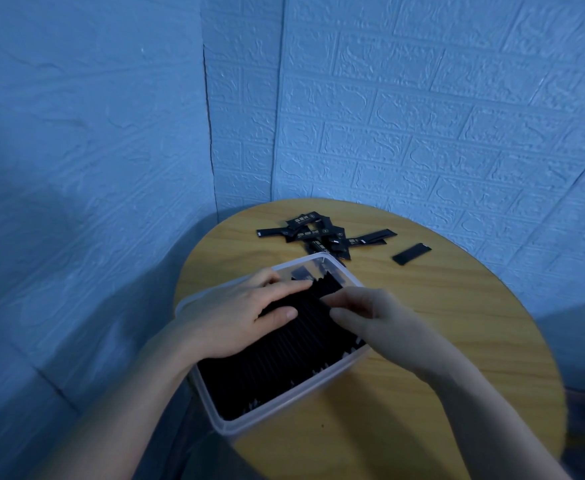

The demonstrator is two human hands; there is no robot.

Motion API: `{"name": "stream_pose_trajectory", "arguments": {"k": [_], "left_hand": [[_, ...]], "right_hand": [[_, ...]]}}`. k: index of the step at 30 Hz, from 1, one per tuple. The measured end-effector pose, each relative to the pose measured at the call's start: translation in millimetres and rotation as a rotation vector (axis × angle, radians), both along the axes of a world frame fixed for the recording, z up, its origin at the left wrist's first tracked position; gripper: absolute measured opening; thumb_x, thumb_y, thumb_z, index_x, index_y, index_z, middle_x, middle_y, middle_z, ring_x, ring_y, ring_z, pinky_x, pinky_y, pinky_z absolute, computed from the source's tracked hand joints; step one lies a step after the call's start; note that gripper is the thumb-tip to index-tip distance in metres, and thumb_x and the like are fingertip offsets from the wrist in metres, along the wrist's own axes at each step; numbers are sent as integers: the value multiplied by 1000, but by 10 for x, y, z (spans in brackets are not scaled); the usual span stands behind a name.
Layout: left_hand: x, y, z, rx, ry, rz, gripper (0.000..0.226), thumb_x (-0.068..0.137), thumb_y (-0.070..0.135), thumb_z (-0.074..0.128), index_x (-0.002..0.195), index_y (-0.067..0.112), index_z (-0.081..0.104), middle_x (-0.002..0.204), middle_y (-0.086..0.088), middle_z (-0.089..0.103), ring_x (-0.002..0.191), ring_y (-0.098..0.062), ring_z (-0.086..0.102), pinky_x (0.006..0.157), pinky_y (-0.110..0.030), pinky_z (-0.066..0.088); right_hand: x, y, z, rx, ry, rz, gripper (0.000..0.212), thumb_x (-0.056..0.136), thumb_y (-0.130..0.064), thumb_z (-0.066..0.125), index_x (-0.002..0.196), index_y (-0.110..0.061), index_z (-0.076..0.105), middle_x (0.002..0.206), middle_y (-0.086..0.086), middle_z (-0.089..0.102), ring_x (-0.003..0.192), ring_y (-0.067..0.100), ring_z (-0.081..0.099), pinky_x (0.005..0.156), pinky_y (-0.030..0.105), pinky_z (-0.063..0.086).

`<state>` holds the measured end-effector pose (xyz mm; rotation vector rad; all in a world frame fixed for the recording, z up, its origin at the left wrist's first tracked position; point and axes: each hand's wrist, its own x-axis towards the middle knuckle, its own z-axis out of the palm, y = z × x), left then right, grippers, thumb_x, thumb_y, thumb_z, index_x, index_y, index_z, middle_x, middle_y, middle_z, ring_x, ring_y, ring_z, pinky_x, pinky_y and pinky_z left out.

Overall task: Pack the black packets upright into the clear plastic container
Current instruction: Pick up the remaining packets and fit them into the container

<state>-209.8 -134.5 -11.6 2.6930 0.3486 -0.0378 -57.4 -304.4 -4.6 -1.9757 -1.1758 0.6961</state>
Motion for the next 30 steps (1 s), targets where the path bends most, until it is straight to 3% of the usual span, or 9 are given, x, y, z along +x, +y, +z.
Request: {"name": "stream_pose_trajectory", "arguments": {"k": [3,8,10,14,18,22,24,30], "left_hand": [[2,0,-7,2,-8,4,51,96,58,25,146,54,21,134,24,29,115,0,46,92,-30,45],[6,16,-17,-4,-34,-31,51,96,57,25,147,50,24,147,29,21,126,3,39,100,-32,43],[8,23,-17,1,-32,-34,54,94,59,23,147,50,24,150,30,18,130,3,36,103,-33,42],[5,31,-33,-3,-54,-55,55,93,60,22,146,49,27,152,33,16,136,6,29,108,-32,37],[-10,27,-27,3,-49,-58,50,97,56,26,146,49,26,154,36,5,139,7,24,109,-33,37],[-74,24,-30,16,-39,-68,53,96,60,23,147,50,24,153,39,4,139,11,20,110,-27,34],[-129,52,-52,22,-57,-64,58,91,67,17,146,51,25,152,41,5,138,13,20,111,-28,34],[-137,198,-50,-31,-84,-13,55,91,62,25,144,48,31,152,38,14,137,13,22,114,-28,29]], "right_hand": [[-25,-6,-31,9,-36,-3,22,97,-23,55,115,-26,67,104,-10,68,98,4,63,89,31,53],[-147,-79,-91,97,-296,-26,29,94,-27,59,123,-31,60,93,-16,61,90,-3,57,76,14,45],[-183,-133,-108,142,-392,-39,32,92,-42,55,123,-34,60,94,-22,58,97,-6,53,83,15,42],[-168,-277,-222,217,-597,-5,51,88,-68,40,119,-36,64,102,-27,59,116,-7,45,108,35,19],[-145,-391,-318,284,-429,13,51,82,-76,46,123,-48,57,115,-28,57,126,-2,44,116,40,5],[-184,-406,-367,302,-374,52,49,81,-68,55,127,-48,54,116,-25,58,121,2,46,105,33,25],[-206,-371,-389,319,-369,49,48,82,-66,55,126,-47,55,113,-23,59,118,3,47,102,32,28],[-154,-178,-387,334,-300,77,51,80,-68,54,125,-44,56,114,-24,58,118,2,46,108,47,31]]}}
